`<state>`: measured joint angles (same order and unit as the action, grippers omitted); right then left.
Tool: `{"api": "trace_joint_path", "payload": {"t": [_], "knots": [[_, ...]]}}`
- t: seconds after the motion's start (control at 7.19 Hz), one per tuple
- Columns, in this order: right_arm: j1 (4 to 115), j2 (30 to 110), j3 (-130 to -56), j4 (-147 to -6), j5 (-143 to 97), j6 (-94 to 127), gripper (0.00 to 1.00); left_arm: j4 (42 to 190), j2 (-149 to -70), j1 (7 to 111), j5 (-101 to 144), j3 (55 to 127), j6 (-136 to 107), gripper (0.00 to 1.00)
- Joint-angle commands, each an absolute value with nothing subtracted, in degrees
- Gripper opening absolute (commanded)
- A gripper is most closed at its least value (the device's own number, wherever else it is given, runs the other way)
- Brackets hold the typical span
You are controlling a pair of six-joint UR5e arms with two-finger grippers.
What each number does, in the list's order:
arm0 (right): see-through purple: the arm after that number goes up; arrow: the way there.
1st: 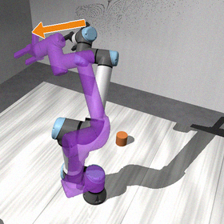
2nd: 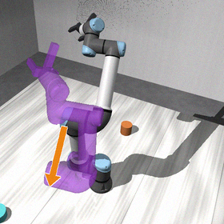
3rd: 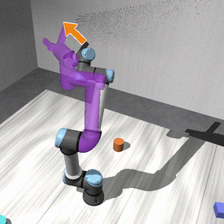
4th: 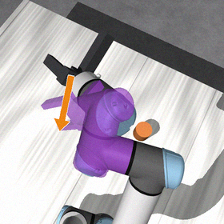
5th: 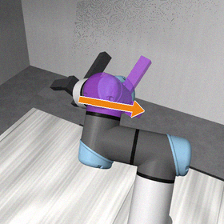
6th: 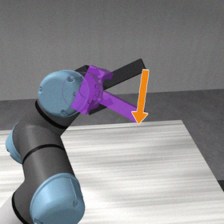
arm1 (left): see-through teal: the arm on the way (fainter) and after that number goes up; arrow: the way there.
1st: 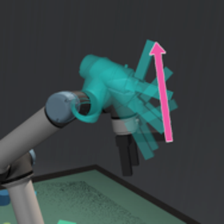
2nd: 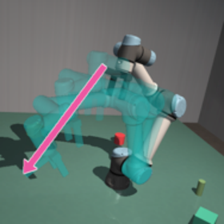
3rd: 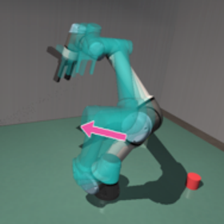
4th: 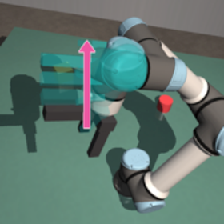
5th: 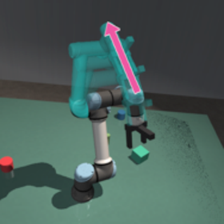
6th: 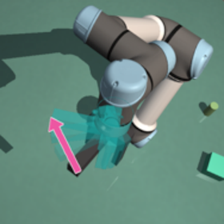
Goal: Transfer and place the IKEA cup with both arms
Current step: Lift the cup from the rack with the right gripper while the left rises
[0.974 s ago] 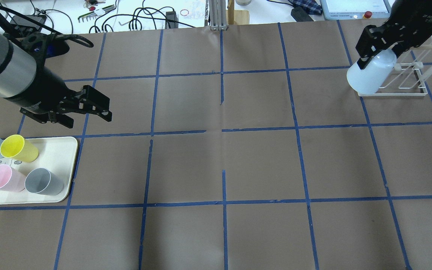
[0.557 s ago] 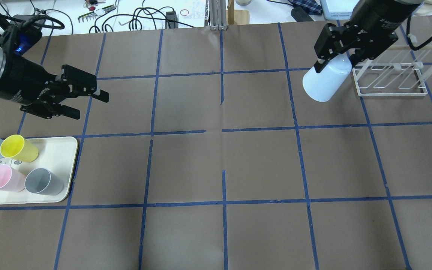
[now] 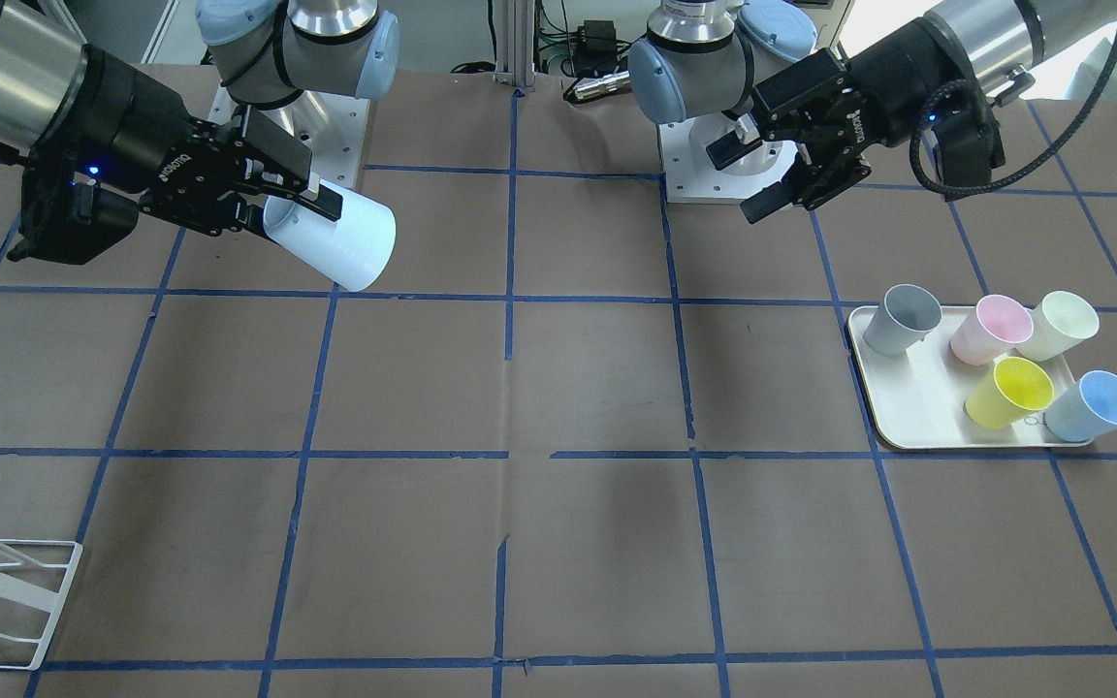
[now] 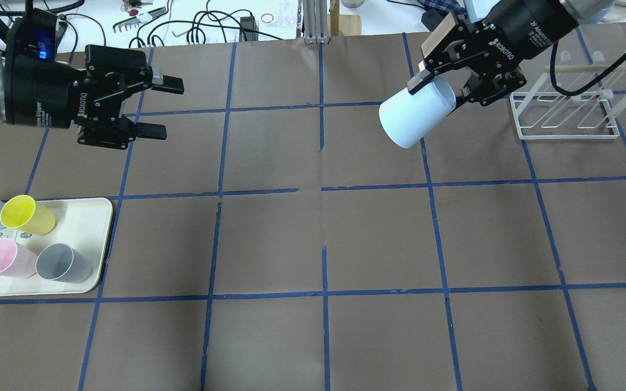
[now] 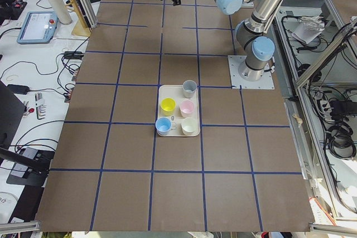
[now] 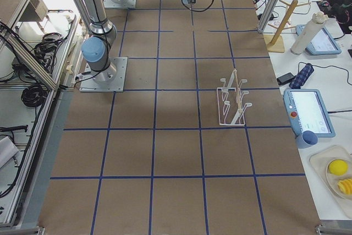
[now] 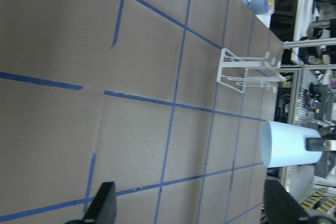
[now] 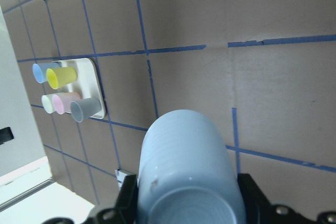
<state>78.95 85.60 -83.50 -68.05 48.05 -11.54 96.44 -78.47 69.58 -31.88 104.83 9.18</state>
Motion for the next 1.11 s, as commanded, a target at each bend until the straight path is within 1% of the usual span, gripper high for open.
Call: {"api": "trace_joint_path", "payload": {"t": [0.0, 0.14, 0.42, 0.56, 0.7, 0.97], "knots": [[75.68, 84.47, -83.58, -56.21, 35.12, -12.04, 0.33, 101.05, -78.84, 69.61, -21.16, 105.03, 7.13, 1.00], [75.59, 84.38, -83.58, -52.25, 31.94, -11.95, 0.34, 102.21, -79.10, 69.70, -15.53, 105.46, 6.16, 1.00], [75.59, 84.55, -83.50, -41.27, 24.21, -12.04, 0.35, 101.52, -79.19, 70.75, -2.34, 110.28, 6.76, 1.00], [75.67, 84.81, -83.50, -38.09, 23.21, -12.04, 0.35, 101.43, -79.19, 71.27, -2.11, 110.82, 6.85, 1.00], [75.85, 84.64, -83.93, -34.66, 21.29, -12.04, 0.37, 101.08, -79.10, 73.89, -1.41, 110.57, 7.03, 1.00], [77.42, 84.73, -84.02, -34.10, 19.61, -12.04, 0.37, 95.29, -79.71, 76.81, 0.25, 110.92, 6.25, 1.00]]}}
